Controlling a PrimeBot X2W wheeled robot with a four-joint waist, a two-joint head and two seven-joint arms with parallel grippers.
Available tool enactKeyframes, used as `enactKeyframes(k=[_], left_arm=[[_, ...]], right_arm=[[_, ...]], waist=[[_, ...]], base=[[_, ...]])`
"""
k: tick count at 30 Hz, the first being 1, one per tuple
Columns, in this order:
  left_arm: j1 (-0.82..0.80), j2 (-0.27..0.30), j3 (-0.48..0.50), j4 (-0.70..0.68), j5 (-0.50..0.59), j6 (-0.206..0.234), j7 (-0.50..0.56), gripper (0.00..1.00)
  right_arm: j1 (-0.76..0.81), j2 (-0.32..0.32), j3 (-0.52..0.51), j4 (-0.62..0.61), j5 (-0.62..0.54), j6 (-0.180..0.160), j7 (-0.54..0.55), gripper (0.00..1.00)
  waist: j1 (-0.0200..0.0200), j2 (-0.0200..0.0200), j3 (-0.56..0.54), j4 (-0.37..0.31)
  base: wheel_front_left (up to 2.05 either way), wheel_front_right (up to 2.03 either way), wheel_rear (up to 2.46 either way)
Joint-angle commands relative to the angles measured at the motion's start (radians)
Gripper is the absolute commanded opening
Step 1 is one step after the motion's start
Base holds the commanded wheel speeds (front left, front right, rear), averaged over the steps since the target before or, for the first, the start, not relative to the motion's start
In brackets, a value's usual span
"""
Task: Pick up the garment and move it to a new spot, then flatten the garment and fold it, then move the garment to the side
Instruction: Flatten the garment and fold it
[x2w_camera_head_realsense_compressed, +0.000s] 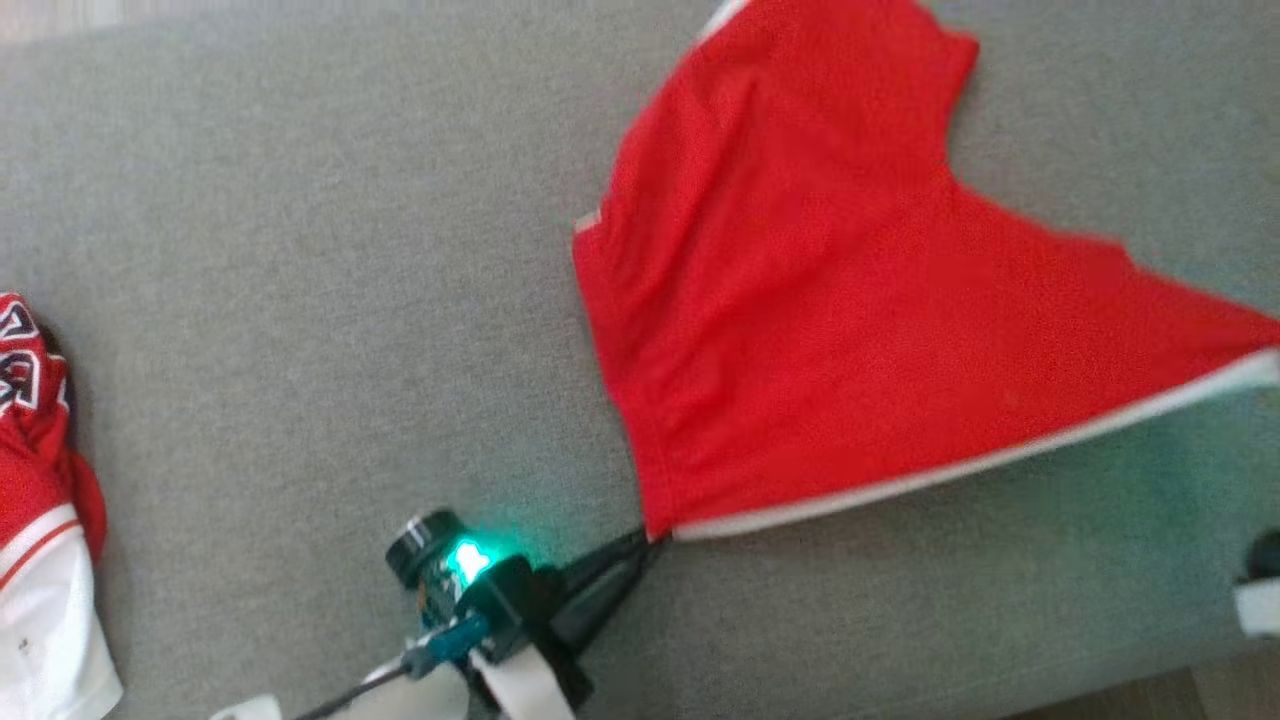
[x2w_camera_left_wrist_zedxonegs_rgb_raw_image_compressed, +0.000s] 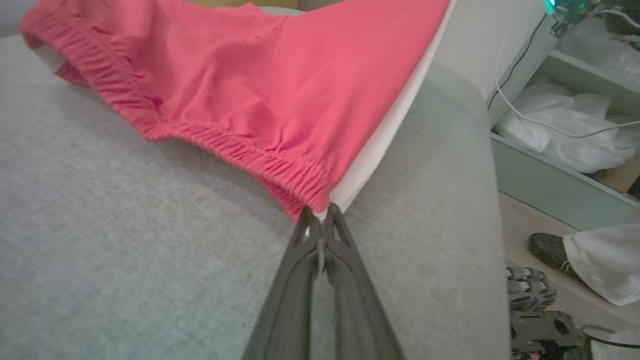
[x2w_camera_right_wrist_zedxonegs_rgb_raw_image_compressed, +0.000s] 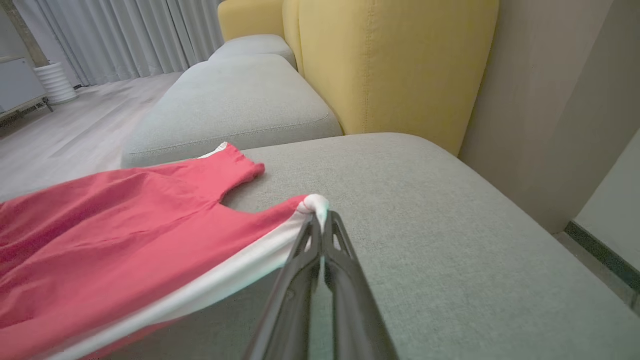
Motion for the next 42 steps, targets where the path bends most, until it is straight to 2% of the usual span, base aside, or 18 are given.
enactKeyframes(k=[1, 6, 8, 10, 14, 20, 28, 36, 37, 38, 39, 40, 42], left_arm=[[0.014, 0.04, 0.024, -0.041, -0.018, 0.006, 0.012, 0.0], [0.048, 0.077, 0.074, -0.232, -0.091, 0.033, 0.031, 0.0], [0.034, 0.058, 0.114, -0.311, -0.155, 0.031, 0.033, 0.0], [0.004, 0.036, 0.136, -0.332, -0.184, 0.024, 0.036, 0.0], [-0.085, -0.03, 0.192, -0.296, -0.262, 0.007, 0.051, 0.0], [-0.163, -0.095, 0.238, -0.205, -0.325, 0.008, 0.068, 0.0], [-0.223, -0.161, 0.259, -0.112, -0.375, -0.006, 0.071, 0.0], [-0.257, -0.211, 0.275, -0.036, -0.427, -0.011, 0.085, 0.0], [-0.256, -0.215, 0.274, -0.032, -0.435, -0.014, 0.086, 0.0], [-0.255, -0.217, 0.274, -0.029, -0.438, -0.016, 0.085, 0.01], [-0.255, -0.219, 0.273, -0.026, -0.438, -0.017, 0.082, 0.33], [-0.255, -0.221, 0.272, -0.022, -0.438, -0.018, 0.077, 1.0], [-0.253, -0.225, 0.275, -0.013, -0.432, -0.013, 0.059, 1.0]], right_arm=[[0.019, -0.035, -0.023, -0.062, 0.012, -0.001, 0.008, 0.0], [0.078, -0.02, -0.111, -0.21, 0.013, -0.001, 0.067, 0.0], [0.02, -0.033, -0.12, -0.236, 0.02, -0.001, 0.113, 0.0], [-0.048, -0.057, -0.106, -0.212, 0.028, -0.001, 0.148, 0.0], [-0.262, -0.144, -0.007, -0.072, 0.032, -0.001, 0.241, 0.0], [-0.512, -0.235, 0.158, 0.15, 0.028, -0.001, 0.281, 0.0], [-0.749, -0.268, 0.305, 0.364, 0.027, -0.001, 0.267, 0.0], [-0.945, -0.245, 0.459, 0.569, 0.014, -0.001, 0.209, 0.0], [-0.963, -0.237, 0.475, 0.596, 0.016, -0.001, 0.201, 0.05], [-0.98, -0.228, 0.488, 0.622, 0.019, -0.001, 0.192, 0.42], [-0.996, -0.218, 0.5, 0.642, 0.027, -0.001, 0.177, 1.0], [-1.008, -0.207, 0.514, 0.654, 0.041, -0.001, 0.155, 1.0], [-1.022, -0.185, 0.542, 0.662, 0.095, -0.001, 0.101, 1.0]], waist=[[0.0004, -0.0001, -0.014, -0.002], [0.0004, -0.0001, -0.031, 0.009], [0.0004, -0.0001, -0.028, 0.026], [0.0004, -0.0001, -0.018, 0.041], [0.0004, -0.0001, 0.023, 0.086], [0.0004, -0.0001, 0.068, 0.141], [0.0004, -0.0001, 0.115, 0.195], [0.0004, -0.0001, 0.144, 0.22], [0.0004, -0.0001, 0.145, 0.221], [0.0004, -0.0001, 0.147, 0.222], [0.0004, -0.0001, 0.149, 0.223], [0.0004, -0.0001, 0.149, 0.225], [0.0004, -0.0001, 0.148, 0.225]], base=[[0.0, 0.0, 0.0], [0.0, 0.0, 0.0], [0.0, 0.0, 0.0], [0.0, 0.0, 0.0], [0.0, 0.0, 0.0], [0.0, 0.0, 0.0], [0.0, 0.0, 0.0], [0.0, 0.0, 0.0], [0.0, 0.0, 0.0], [0.0, 0.0, 0.0], [0.0, 0.0, 0.0], [0.0, 0.0, 0.0], [0.0, 0.0, 0.0]])
